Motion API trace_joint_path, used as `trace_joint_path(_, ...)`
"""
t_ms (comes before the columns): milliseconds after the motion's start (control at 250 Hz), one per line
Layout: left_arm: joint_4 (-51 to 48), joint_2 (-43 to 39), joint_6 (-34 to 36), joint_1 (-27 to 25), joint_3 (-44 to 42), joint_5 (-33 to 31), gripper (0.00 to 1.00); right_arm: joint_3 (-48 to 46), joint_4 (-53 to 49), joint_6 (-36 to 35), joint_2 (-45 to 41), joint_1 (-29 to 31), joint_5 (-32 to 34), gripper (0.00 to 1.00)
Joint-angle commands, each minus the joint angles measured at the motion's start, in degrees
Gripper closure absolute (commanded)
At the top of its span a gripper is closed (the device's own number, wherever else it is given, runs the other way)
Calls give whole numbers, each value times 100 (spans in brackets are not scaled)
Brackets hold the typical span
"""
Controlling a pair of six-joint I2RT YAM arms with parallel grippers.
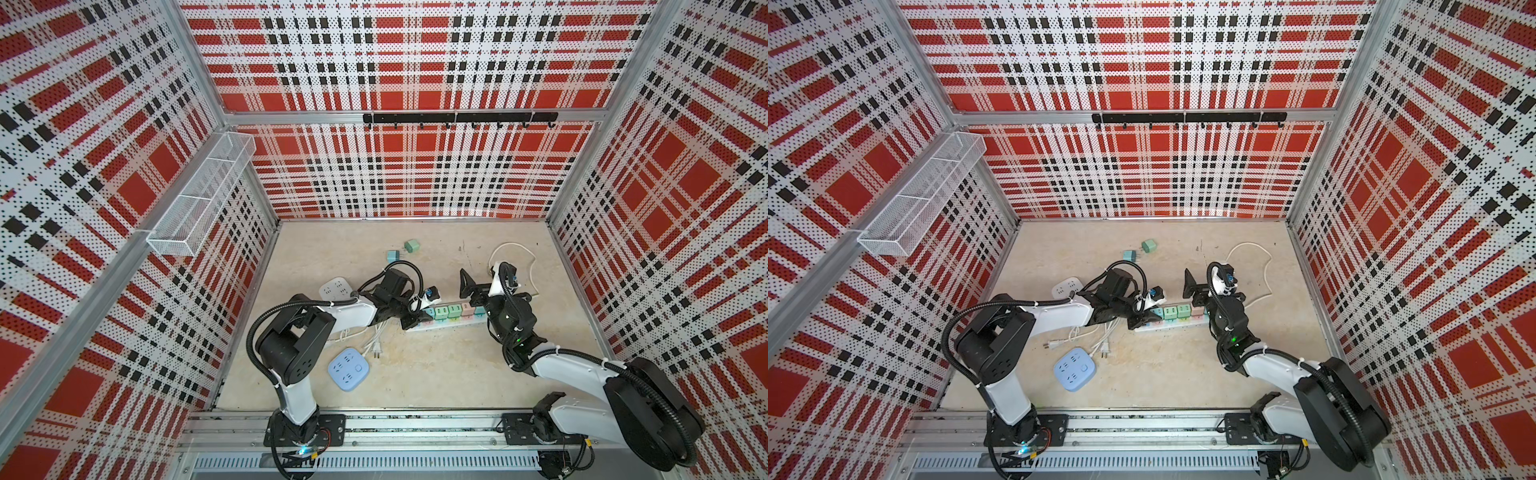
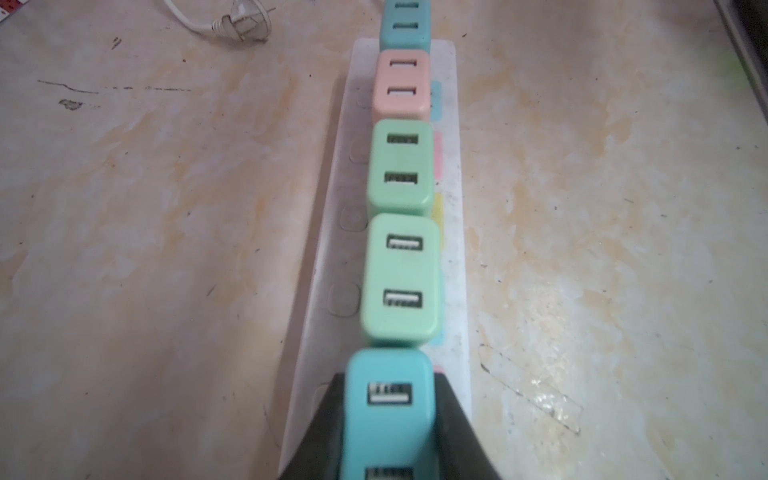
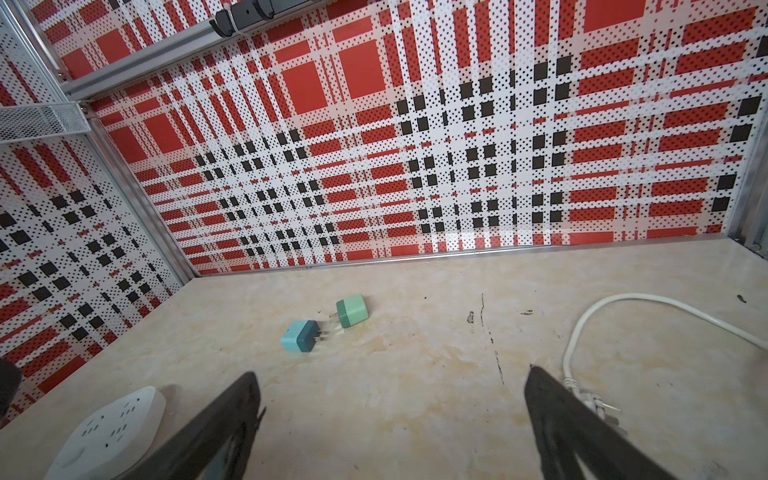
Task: Insert the plug
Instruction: 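Press the teal adapter into the socket and open the left gripper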
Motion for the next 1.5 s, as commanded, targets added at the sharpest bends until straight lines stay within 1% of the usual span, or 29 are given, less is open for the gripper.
trace_joint_path(0, -419, 417, -206, -95, -45, -86, 100, 165, 194, 37, 101, -29, -61, 0)
trace_joint_path(156, -446, 415, -291, -102, 7, -128, 100, 161, 197, 20, 88, -31, -47, 0)
trace_joint_path(176, -440, 389, -335, -94, 13, -156, 90, 162, 201, 19, 87, -31, -52, 0)
trace_joint_path(228, -431, 317, -444, -96, 41, -231, 61, 161, 189, -3, 71, -31, -69, 0)
trace_joint_path(232, -434, 311, -454, -100, 51, -233, 56, 157, 188, -6, 70, -29, -65, 0)
trace_joint_path(236, -431, 303, -463, -102, 52, -234, 47, 159, 192, -8, 65, -28, -72, 0)
trace_joint_path(244, -431, 291, -470, -102, 59, -233, 17, 161, 186, -14, 62, -27, -78, 0)
trace_joint_path(248, -434, 284, -476, -99, 64, -225, 8, 161, 182, -20, 61, -31, -83, 0)
trace_joint_path(252, -436, 277, -483, -97, 71, -226, 4, 162, 180, -24, 57, -29, -85, 0)
trace_joint_path(256, -437, 268, -482, -92, 79, -218, 2, 162, 175, -21, 54, -32, -91, 0)
trace_joint_path(264, -437, 256, -492, -92, 85, -205, 0, 166, 168, -26, 48, -28, -104, 0)
trace_joint_path(332, -507, 89, -606, -91, 193, -136, 0, 214, -11, -72, -15, -31, -191, 1)
trace_joint_path(432, -617, -408, -745, -72, 256, 114, 0, 368, -658, -24, -244, -34, -275, 4)
trace_joint_path(520, -537, -1128, -912, -74, 64, 167, 1, 490, -1441, 63, -638, -23, -409, 11)
trace_joint_path(548, -507, -1378, -998, -70, -18, 156, 1, 551, -1904, 48, -834, 6, -419, 13)
trace_joint_path(580, -479, -1668, -1103, -62, -124, 105, 1, 608, -2399, 87, -1038, 64, -311, 14)
trace_joint_path(616, -363, -2011, -1205, -65, -312, 42, 1, 668, -2944, 179, -1237, 125, -188, 16)
trace_joint_path(652, -136, -2386, -1338, -69, -589, -72, 1, 680, -3407, 308, -1423, 168, -153, 19)
trace_joint_path(712, 428, -3019, -1675, -32, -1179, -294, 0, 591, -3867, 469, -1666, 279, -170, 23)
trace_joint_path(808, 1271, -4013, -2480, 189, -2197, -662, 0, 545, -4612, 565, -1933, 546, -196, 28)
trace_joint_path(900, 1367, -4884, -3431, 556, -2906, -1442, 0, 600, -5251, 677, -1998, 845, -137, 33)
trace_joint_path(981, 1362, -5520, -3850, 996, -3415, -1619, 1, 633, -5610, 830, -1892, 1045, -298, 36)
trace_joint_path(1077, 1570, -6158, -4130, 1341, -4019, -1776, 1, 641, -5889, 967, -1697, 1249, -312, 37)
trace_joint_path(1193, 1569, -6778, -4434, 1451, -4533, -2562, 1, 441, -5672, 1125, -1453, 1287, -456, 38)
trace_joint_path(1289, 1581, -6971, -4571, 1460, -4781, -3108, 1, 265, -5220, 1221, -1062, 1305, -720, 38)
trace_joint_path(1377, 1578, -7037, -4616, 1459, -4916, -3544, 1, 249, -4938, 1405, -545, 1316, -755, 39)
trace_joint_path(1497, 1600, -7032, -5091, 1460, -5013, -4132, 1, 297, -4585, 1482, 43, 1322, -755, 41)
